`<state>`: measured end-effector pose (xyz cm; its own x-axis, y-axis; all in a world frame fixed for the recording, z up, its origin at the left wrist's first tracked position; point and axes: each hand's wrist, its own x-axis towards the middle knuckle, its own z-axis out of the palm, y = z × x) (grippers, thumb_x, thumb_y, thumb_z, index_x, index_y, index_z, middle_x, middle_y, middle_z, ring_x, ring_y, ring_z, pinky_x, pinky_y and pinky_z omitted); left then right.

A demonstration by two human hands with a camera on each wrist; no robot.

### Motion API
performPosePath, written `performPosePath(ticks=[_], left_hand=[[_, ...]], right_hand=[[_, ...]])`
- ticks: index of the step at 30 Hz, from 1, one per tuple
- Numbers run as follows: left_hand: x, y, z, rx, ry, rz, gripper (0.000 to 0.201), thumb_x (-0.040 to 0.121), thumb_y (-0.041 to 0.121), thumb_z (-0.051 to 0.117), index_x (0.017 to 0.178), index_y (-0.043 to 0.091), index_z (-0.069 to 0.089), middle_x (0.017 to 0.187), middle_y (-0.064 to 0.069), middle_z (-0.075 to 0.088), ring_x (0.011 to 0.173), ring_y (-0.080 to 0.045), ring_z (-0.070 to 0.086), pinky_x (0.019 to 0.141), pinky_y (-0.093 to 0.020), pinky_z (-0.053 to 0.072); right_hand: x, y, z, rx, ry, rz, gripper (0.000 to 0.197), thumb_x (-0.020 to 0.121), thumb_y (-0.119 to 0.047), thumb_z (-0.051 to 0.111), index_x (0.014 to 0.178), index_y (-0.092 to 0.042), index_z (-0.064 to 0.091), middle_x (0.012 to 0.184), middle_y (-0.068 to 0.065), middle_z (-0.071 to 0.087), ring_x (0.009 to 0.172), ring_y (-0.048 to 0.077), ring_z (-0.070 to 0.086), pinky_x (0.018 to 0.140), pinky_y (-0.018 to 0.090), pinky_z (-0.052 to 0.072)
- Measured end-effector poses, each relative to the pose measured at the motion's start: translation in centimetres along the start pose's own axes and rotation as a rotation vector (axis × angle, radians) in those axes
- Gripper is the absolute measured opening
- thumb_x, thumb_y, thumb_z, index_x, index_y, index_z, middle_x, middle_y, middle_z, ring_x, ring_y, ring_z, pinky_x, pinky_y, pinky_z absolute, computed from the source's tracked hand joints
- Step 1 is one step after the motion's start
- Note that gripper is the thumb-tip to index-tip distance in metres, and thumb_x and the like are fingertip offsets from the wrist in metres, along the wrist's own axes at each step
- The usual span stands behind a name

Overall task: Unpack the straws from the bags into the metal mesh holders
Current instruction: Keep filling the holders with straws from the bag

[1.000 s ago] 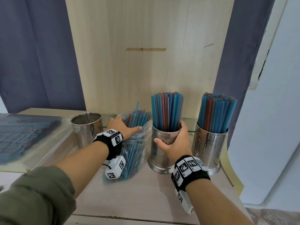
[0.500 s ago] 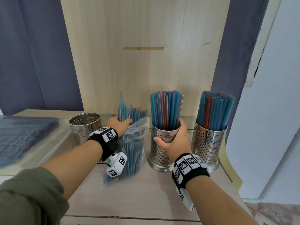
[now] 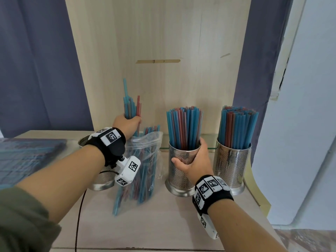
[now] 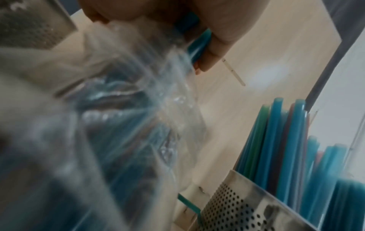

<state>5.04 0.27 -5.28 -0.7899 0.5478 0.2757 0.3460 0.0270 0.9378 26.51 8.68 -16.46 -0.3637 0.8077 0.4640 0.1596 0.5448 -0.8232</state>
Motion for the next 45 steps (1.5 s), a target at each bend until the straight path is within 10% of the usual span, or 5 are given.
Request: performPosePath(ticks=[6,15,20,38,45], left_hand=[[-0.4,1.5,-0.8,-0.097,0.020,0.186,0.008,0.091,0.021,0.061,0.090,0.013,0.065,0.078,-0.001,0.070,0.080,-0.017,0.069,0.084,-0.032,0.053],[-2.1,6.5,-2.6,-0.195,0.130,0.462,0.015,0.094,0.026,0.061,0.100,0.013,0.053,0.073,0.003,0.060,0.057,0.004,0.058,0.059,-0.011,0.047],[-3.7,10.4,-3.7,-0.364,0.188,0.528,0.014,0.093,0.026,0.063,0.088,0.017,0.053,0.068,0.000,0.058,0.053,-0.005,0.057,0.056,-0.020,0.048],[-6.1,14.2,-0.1,-0.794,0.042,0.323,0.019,0.089,0.015,0.065,0.088,0.007,0.048,0.051,0.003,0.048,0.045,-0.013,0.046,0.053,-0.029,0.045],[-6.2,11.5,4.2,-0.558,0.038,0.324,0.019,0.091,0.022,0.065,0.083,0.009,0.053,0.055,0.004,0.059,0.049,-0.010,0.056,0.055,-0.026,0.050]], right_hand=[[-0.1,0.0,-0.1,-0.013,0.003,0.009,0.114,0.062,-0.039,0.091,0.150,-0.020,0.022,0.143,-0.003,0.046,0.131,0.012,0.046,0.112,0.032,0.040],[0.0,0.3,0.1,-0.021,0.005,0.016,0.118,0.059,-0.043,0.091,0.151,-0.021,0.020,0.145,-0.001,0.044,0.134,0.015,0.044,0.113,0.039,0.041],[0.1,0.5,0.2,-0.014,0.005,0.024,0.119,0.059,-0.045,0.091,0.151,-0.021,0.020,0.146,-0.001,0.043,0.134,0.016,0.044,0.113,0.040,0.041],[0.1,0.3,0.1,-0.013,0.000,0.056,0.121,0.058,-0.045,0.091,0.152,-0.021,0.019,0.147,-0.002,0.043,0.136,0.016,0.043,0.113,0.040,0.041],[0.2,0.4,0.2,-0.007,-0.007,0.065,0.122,0.058,-0.047,0.091,0.153,-0.021,0.018,0.149,-0.003,0.040,0.137,0.014,0.041,0.114,0.038,0.039]])
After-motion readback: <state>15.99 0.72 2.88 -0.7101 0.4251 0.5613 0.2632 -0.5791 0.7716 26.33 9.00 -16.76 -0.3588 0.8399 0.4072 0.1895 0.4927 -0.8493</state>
